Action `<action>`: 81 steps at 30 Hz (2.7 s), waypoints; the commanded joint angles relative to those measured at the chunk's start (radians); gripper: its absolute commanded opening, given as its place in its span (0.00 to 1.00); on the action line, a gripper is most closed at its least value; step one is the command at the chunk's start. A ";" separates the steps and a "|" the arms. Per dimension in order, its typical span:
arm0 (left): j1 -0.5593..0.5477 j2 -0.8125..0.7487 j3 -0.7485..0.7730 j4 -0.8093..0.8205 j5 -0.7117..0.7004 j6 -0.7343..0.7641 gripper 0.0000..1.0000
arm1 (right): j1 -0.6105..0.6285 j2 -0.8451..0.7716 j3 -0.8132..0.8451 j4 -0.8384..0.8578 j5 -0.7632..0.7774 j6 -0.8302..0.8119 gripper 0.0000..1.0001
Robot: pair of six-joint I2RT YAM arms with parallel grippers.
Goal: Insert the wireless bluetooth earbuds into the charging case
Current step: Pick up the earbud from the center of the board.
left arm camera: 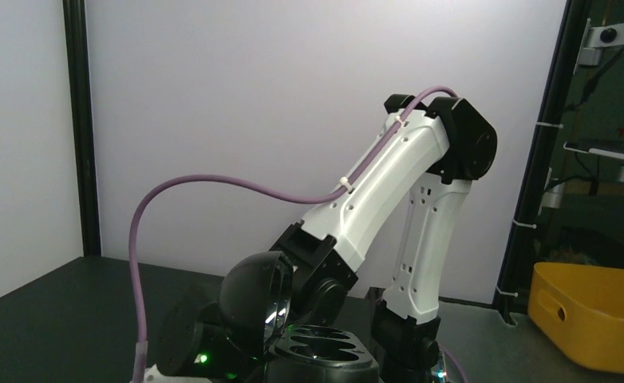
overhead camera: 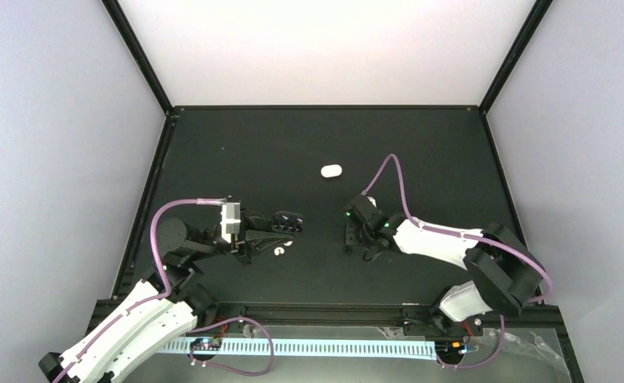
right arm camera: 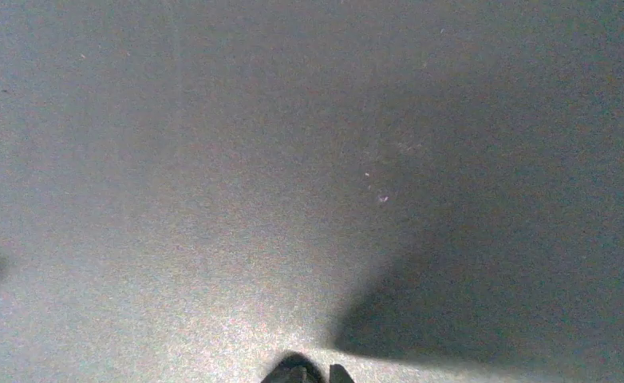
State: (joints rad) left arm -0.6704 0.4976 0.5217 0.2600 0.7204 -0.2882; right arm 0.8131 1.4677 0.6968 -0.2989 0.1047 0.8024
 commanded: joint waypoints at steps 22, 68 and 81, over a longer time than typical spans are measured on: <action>-0.006 0.008 0.034 -0.016 -0.013 0.021 0.02 | -0.004 0.009 0.065 -0.086 -0.025 -0.336 0.32; -0.007 0.010 0.032 -0.010 -0.009 0.018 0.02 | 0.094 -0.059 0.041 -0.076 0.010 -0.322 0.01; -0.009 0.031 0.032 0.040 0.004 -0.019 0.02 | 0.095 -0.741 0.012 -0.077 -0.107 -0.476 0.01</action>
State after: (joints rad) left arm -0.6739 0.5110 0.5217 0.2558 0.7177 -0.2832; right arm 0.9066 0.9195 0.6891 -0.3820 0.0753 0.4126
